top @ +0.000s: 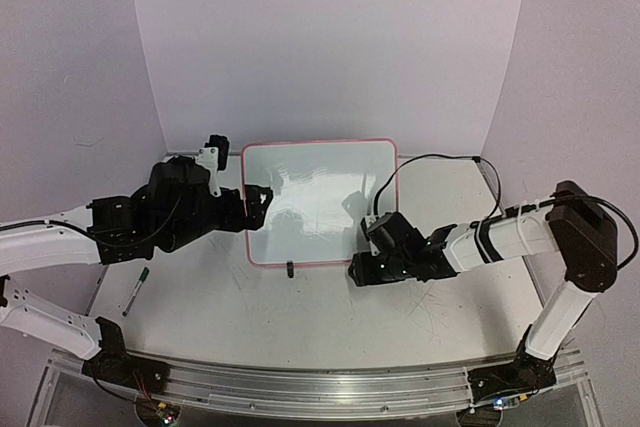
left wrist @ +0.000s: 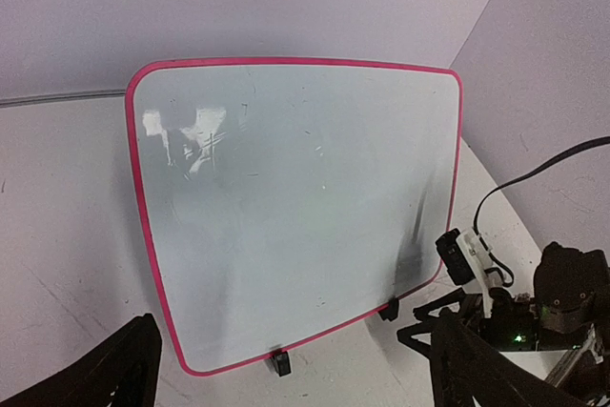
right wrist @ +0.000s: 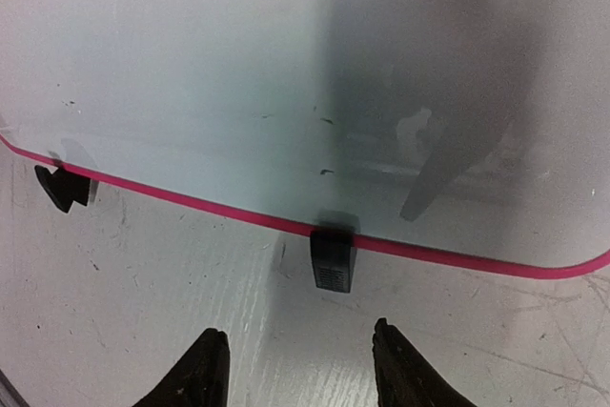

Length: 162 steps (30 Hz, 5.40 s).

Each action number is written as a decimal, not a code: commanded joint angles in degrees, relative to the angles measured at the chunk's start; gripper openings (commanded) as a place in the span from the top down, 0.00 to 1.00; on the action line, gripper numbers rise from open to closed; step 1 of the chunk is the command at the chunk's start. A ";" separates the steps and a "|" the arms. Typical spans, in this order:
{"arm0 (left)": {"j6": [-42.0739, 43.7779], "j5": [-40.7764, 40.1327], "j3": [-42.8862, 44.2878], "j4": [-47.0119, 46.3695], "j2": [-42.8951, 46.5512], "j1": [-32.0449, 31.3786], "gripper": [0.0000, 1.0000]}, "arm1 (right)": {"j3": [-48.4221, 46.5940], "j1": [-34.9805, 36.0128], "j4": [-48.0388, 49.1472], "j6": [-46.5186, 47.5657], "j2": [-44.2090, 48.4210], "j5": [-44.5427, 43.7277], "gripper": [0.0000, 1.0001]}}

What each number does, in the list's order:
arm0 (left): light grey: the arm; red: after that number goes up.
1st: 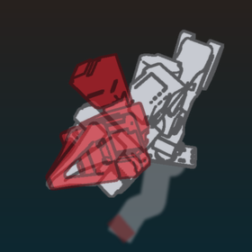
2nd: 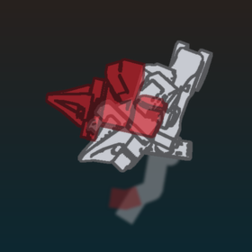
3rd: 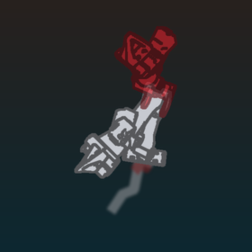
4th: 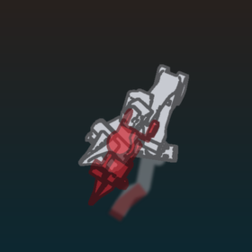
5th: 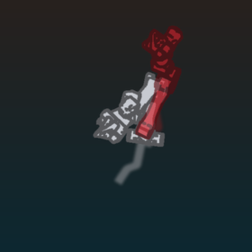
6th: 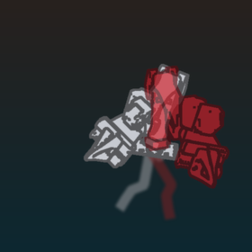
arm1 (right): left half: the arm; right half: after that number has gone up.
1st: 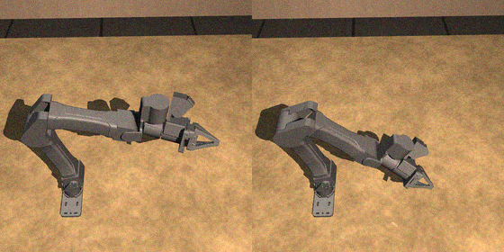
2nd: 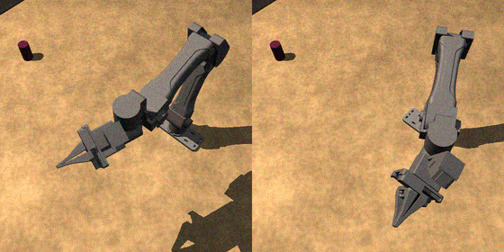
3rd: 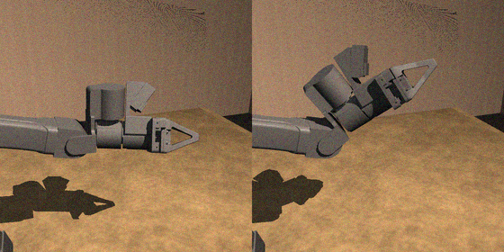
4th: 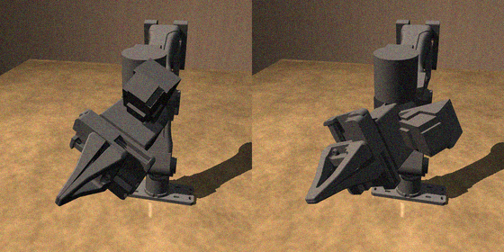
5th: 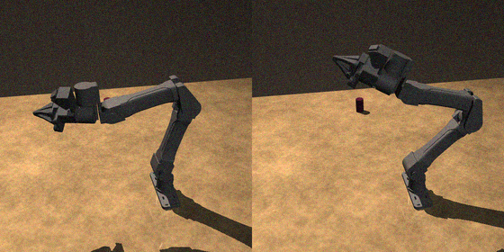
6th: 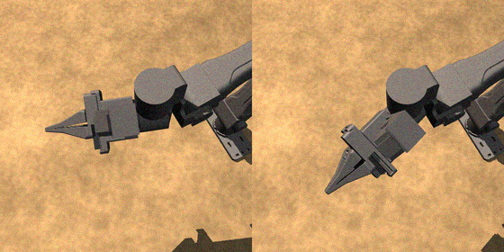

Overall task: Write a sentence on the whiteboard
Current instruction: Move the whiteboard stand to the center of the board, then pick up the whiteboard marker from the corner of the board, then pass from the left arm to the right

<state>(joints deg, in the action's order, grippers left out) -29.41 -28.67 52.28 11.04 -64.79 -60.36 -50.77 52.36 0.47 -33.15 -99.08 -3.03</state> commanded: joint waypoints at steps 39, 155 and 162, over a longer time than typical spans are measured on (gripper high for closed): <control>-4.57 14.65 1.23 20.29 -7.97 34.85 0.02 | 12.87 -2.74 15.16 9.48 2.08 -16.58 1.00; -27.35 65.58 -1.07 7.12 1.71 58.13 1.00 | 1.99 -0.59 11.14 24.91 28.94 7.85 0.20; -40.50 56.09 -1.07 -11.58 6.53 43.07 1.00 | -7.56 7.22 24.65 30.31 15.42 11.91 0.21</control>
<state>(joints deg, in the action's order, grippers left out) -60.49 30.06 49.51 14.39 -59.95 -11.90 -49.95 55.79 13.98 -6.94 -76.83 3.34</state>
